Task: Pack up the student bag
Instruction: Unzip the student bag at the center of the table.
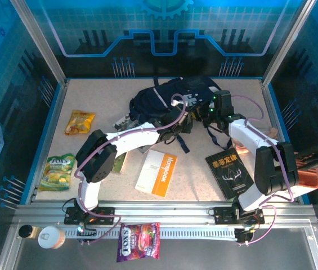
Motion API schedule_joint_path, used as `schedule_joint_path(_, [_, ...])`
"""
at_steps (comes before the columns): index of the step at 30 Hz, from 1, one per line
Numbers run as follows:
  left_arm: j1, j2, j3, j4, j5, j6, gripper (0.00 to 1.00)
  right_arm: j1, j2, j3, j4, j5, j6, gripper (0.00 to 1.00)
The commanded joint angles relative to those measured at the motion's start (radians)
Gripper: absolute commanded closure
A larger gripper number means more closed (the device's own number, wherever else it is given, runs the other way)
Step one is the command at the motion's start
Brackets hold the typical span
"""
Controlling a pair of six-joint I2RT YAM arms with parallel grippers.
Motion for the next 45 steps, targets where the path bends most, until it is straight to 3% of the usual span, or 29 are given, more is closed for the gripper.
schedule_joint_path(1, [0.016,0.021,0.038,0.003,-0.056,0.010,0.71,0.019,-0.044,0.052,0.035,-0.091,0.020,0.98])
schedule_joint_path(12, [0.018,0.024,0.024,-0.012,-0.130,0.001,0.71,0.013,-0.052,0.055,0.031,-0.098,0.025,0.99])
schedule_joint_path(23, [0.019,0.055,0.053,0.065,-0.135,0.112,0.70,0.012,-0.053,0.060,0.036,-0.109,0.031,0.99])
schedule_joint_path(32, [0.024,0.067,0.081,0.074,-0.149,0.133,0.87,0.011,-0.056,0.061,0.030,-0.103,0.027,1.00])
schedule_joint_path(38, [0.024,-0.013,0.002,0.075,-0.124,0.126,0.93,-0.003,-0.057,0.070,-0.004,-0.069,-0.015,1.00])
schedule_joint_path(45, [0.062,-0.191,-0.172,0.068,-0.042,0.063,0.93,-0.016,-0.057,0.077,-0.036,-0.044,-0.049,1.00])
